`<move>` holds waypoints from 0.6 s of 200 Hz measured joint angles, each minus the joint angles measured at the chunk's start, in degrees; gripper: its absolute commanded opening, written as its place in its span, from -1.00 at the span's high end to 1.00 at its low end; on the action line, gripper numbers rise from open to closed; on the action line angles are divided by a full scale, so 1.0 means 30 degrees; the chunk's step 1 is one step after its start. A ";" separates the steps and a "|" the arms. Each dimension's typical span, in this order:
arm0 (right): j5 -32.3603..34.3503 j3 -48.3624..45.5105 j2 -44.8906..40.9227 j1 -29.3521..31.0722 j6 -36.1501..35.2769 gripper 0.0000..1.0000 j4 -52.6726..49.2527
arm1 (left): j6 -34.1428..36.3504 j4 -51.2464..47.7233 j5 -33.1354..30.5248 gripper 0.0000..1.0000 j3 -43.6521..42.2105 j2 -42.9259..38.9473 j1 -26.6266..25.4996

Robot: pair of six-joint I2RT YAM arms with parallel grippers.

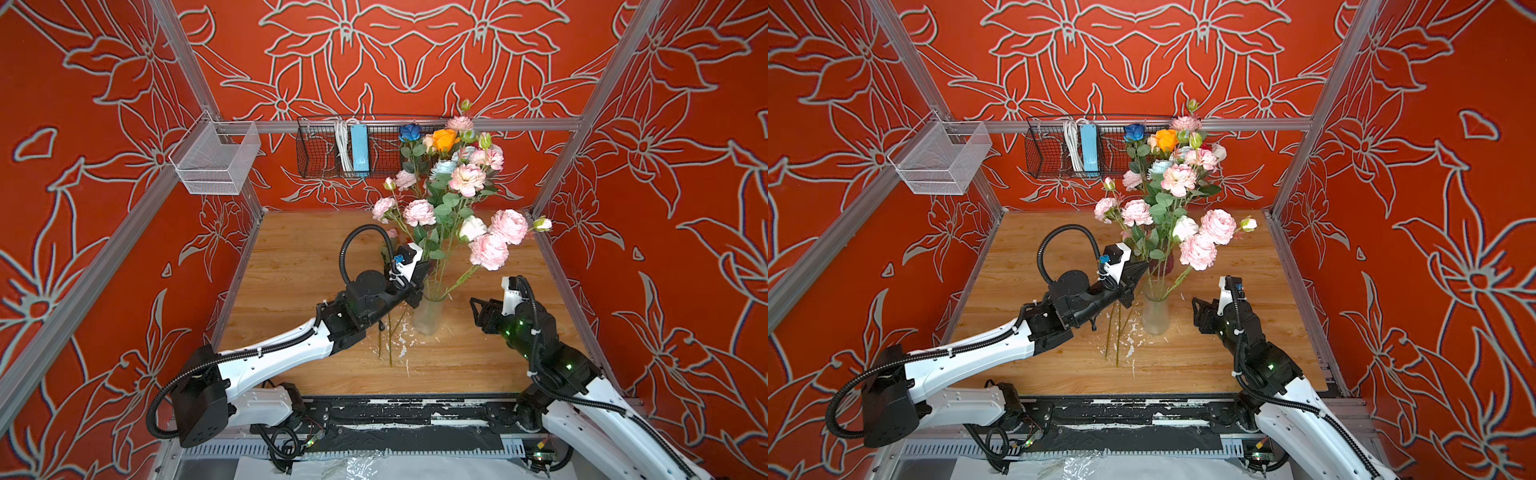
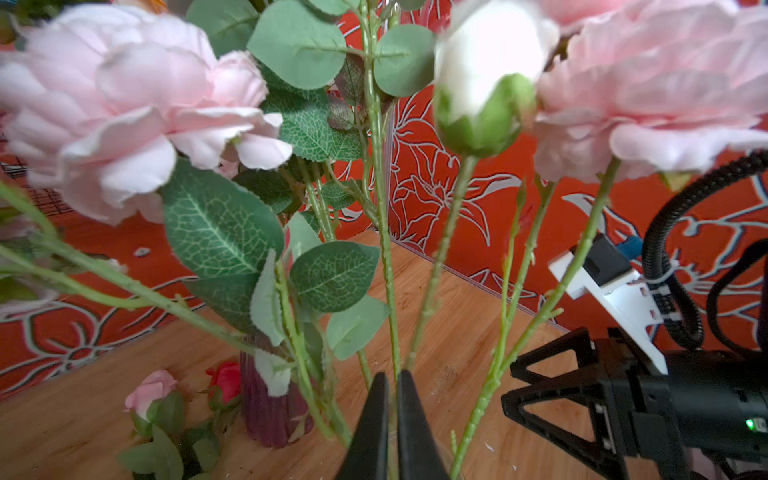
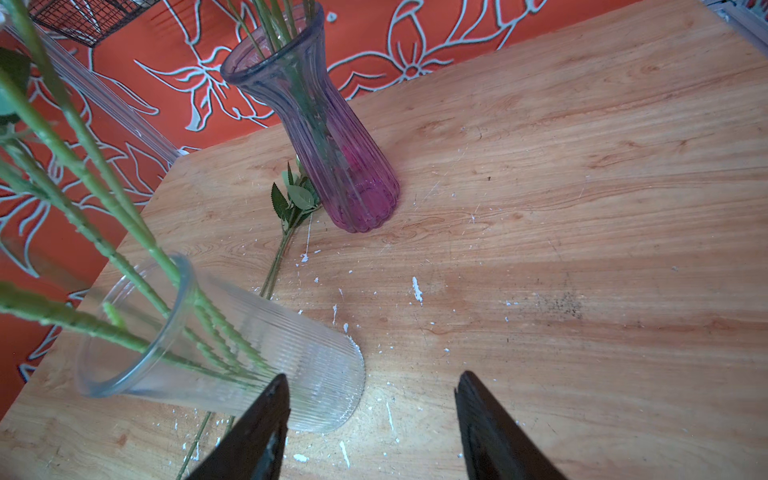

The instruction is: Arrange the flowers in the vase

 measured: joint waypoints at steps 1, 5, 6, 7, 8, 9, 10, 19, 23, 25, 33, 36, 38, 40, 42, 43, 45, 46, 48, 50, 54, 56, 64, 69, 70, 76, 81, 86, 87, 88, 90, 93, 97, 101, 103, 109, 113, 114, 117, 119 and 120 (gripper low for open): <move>0.0000 0.0000 0.0015 0.0000 0.0000 -0.30 0.0015 | -0.0044 0.0022 0.0000 0.77 -0.0015 0.0007 0.0000; -0.0044 0.0007 0.0117 0.0000 0.0000 -0.30 0.0095 | -0.0058 0.0073 -0.0029 0.77 -0.0044 0.0036 0.0000; -0.0051 0.0007 0.0131 0.0000 0.0000 -0.30 0.0102 | -0.0080 0.0109 -0.0036 0.77 -0.0051 0.0051 0.0000; -0.0058 0.0015 0.0153 0.0000 0.0000 -0.30 0.0117 | -0.0087 0.0124 -0.0044 0.77 -0.0058 0.0051 0.0000; -0.0066 0.0022 0.0168 0.0000 0.0000 -0.30 0.0117 | -0.0087 0.0138 -0.0051 0.77 -0.0066 0.0051 0.0000; -0.0080 0.0036 0.0204 -0.0007 0.0000 -0.30 0.0117 | -0.0117 0.0153 -0.0080 0.77 -0.0080 0.0073 0.0000; -0.0095 0.0044 0.0226 -0.0007 0.0000 -0.30 0.0117 | -0.0131 0.0160 -0.0080 0.77 -0.0087 0.0080 0.0000; -0.0204 0.0117 0.0415 -0.0007 0.0000 -0.30 0.0131 | -0.0262 0.0168 -0.0117 0.71 -0.0131 0.0138 0.0000; -0.0284 0.0189 0.0459 -0.0007 0.0000 -0.30 0.0102 | -0.0313 0.0168 -0.0146 0.67 -0.0160 0.0153 0.0000; -0.0313 0.0240 0.0481 -0.0015 0.0000 -0.30 0.0087 | -0.0379 0.0160 -0.0146 0.66 -0.0168 0.0160 0.0000; -0.0357 0.0372 0.0590 -0.0015 -0.0007 -0.30 0.0131 | -0.0532 0.0124 -0.0182 0.61 -0.0197 0.0160 0.0000; -0.0415 0.0423 0.0627 -0.0015 -0.0007 -0.30 0.0138 | -0.0503 0.0080 -0.0240 0.58 -0.0204 0.0153 0.0000; -0.0444 0.0444 0.0641 -0.0015 -0.0007 -0.31 0.0138 | -0.0561 0.0051 -0.0226 0.56 -0.0204 0.0146 -0.0007; -0.0459 0.0466 0.0648 -0.0015 -0.0015 -0.31 0.0138 | -0.0641 0.0029 -0.0233 0.54 -0.0204 0.0138 0.0000; -0.0466 0.0488 0.0641 -0.0015 -0.0007 -0.30 0.0131 | -0.0648 -0.0007 -0.0248 0.51 -0.0211 0.0117 0.0000; -0.0466 0.0503 0.0641 -0.0015 -0.0015 -0.30 0.0124 | -0.0612 -0.0051 -0.0277 0.49 -0.0219 0.0087 -0.0007; -0.0474 0.0532 0.0634 -0.0015 -0.0015 -0.31 0.0102 | -0.0663 -0.0087 -0.0277 0.46 -0.0226 0.0066 -0.0007; -0.0474 0.0539 0.0634 -0.0015 -0.0015 -0.31 0.0095 | -0.0765 -0.0124 -0.0277 0.44 -0.0226 0.0051 -0.0007; -0.0474 0.0576 0.0627 -0.0015 -0.0015 -0.30 0.0087 | -0.0794 -0.0175 -0.0306 0.40 -0.0240 0.0029 -0.0007; -0.0481 0.0597 0.0605 -0.0015 -0.0015 -0.30 0.0087 | -0.0699 -0.0277 -0.0335 0.37 -0.0277 -0.0051 -0.0007; -0.0481 0.0648 0.0590 -0.0015 -0.0015 -0.30 0.0102 | -0.0947 -0.0423 -0.0386 0.29 -0.0350 -0.0182 -0.0007; -0.0481 0.0685 0.0583 -0.0015 -0.0022 -0.31 0.0109 | -0.0831 -0.0481 -0.0437 0.26 -0.0393 -0.0270 -0.0015; -0.0481 0.0780 0.0532 -0.0015 -0.0022 -0.31 0.0124 | -0.0991 -0.0882 -0.0568 0.11 -0.0685 -0.0780 -0.0022; -0.0481 0.0838 0.0503 -0.0015 -0.0022 -0.30 0.0095 | -0.1158 -0.1078 -0.0656 0.03 -0.0925 -0.1151 -0.0022; -0.0481 0.0845 0.0495 -0.0015 -0.0022 -0.30 0.0095 | -0.1173 -0.1188 -0.0670 0.02 -0.1005 -0.1304 -0.0022; -0.0481 0.0874 0.0452 -0.0015 -0.0022 -0.31 0.0102 | -0.1311 -0.1450 -0.0772 -0.05 -0.1326 -0.1858 -0.0022; -0.0481 0.0896 0.0401 -0.0015 -0.0029 -0.31 0.0095 | -0.1545 -0.1749 -0.0852 -0.06 -0.1588 -0.2375 -0.0022; -0.0481 0.0896 0.0350 -0.0015 -0.0029 -0.31 0.0102 | -0.1596 -0.2084 -0.0954 -0.08 -0.1843 -0.2922 -0.0022; -0.0481 0.0896 0.0342 -0.0015 -0.0022 -0.31 0.0102 | -0.1617 -0.2135 -0.0962 -0.09 -0.1880 -0.2994 -0.0022; -0.0481 0.0896 0.0328 -0.0015 -0.0022 -0.31 0.0095 | -0.1596 -0.2259 -0.1013 -0.09 -0.1945 -0.3155 -0.0022; -0.0481 0.0896 0.0321 -0.0015 -0.0022 -0.31 0.0095 | -0.1552 -0.2368 -0.1035 -0.09 -0.2011 -0.3315 -0.0022; -0.0481 0.0896 0.0321 -0.0015 -0.0029 -0.31 0.0087 | -0.1661 -0.2557 -0.1064 -0.10 -0.2120 -0.3592 -0.0022; -0.0481 0.0896 0.0313 -0.0015 -0.0022 -0.31 0.0087 | -0.1654 -0.2885 -0.1100 -0.12 -0.2251 -0.3978 -0.0015; -0.0481 0.0896 0.0306 -0.0015 -0.0029 -0.31 0.0087 | -0.1741 -0.3147 -0.1144 -0.14 -0.2331 -0.4248 -0.0015; -0.0481 0.0896 0.0306 -0.0015 -0.0029 -0.31 0.0095 | -0.1719 -0.3330 -0.1144 -0.14 -0.2368 -0.4393 -0.0015; -0.0481 0.0896 0.0306 -0.0015 -0.0022 -0.31 0.0095 | -0.1756 -0.3752 -0.1137 -0.14 -0.2426 -0.4677 -0.0015; -0.0488 0.0896 0.0306 -0.0015 -0.0022 -0.31 0.0095 | -0.1734 -0.4044 -0.1115 -0.15 -0.2426 -0.4787 -0.0015; -0.0488 0.0896 0.0299 -0.0015 -0.0022 -0.31 0.0095 | -0.1749 -0.4146 -0.1107 -0.15 -0.2426 -0.4823 -0.0015; -0.0488 0.0896 0.0291 -0.0015 -0.0022 -0.31 0.0102 | -0.1734 -0.4364 -0.1115 -0.16 -0.2419 -0.4845 -0.0015; -0.0488 0.0896 0.0284 -0.0015 -0.0022 -0.31 0.0102 | -0.1727 -0.4452 -0.1115 -0.17 -0.2419 -0.4852 -0.0015; -0.0488 0.0896 0.0291 -0.0015 -0.0022 -0.31 0.0102 | -0.1705 -0.4554 -0.1115 -0.17 -0.2419 -0.4860 -0.0015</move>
